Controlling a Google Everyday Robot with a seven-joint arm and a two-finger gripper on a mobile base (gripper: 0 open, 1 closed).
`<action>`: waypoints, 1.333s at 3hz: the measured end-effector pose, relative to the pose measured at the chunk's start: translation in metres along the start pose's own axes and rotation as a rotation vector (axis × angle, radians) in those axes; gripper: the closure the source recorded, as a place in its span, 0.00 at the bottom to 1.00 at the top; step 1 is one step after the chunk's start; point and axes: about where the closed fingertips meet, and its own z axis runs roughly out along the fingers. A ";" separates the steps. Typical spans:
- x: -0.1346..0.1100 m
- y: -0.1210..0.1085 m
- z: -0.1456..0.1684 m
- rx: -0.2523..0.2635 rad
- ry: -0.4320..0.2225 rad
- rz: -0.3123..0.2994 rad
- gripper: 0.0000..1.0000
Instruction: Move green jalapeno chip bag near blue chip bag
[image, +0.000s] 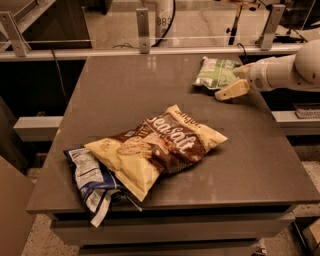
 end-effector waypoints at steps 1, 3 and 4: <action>0.000 0.000 0.000 0.000 0.000 0.000 0.87; 0.000 0.000 0.000 0.000 0.000 0.000 1.00; -0.001 0.000 0.000 0.000 0.000 0.000 1.00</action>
Offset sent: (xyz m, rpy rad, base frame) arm -0.0256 0.1054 0.1237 0.0702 -0.3025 0.3220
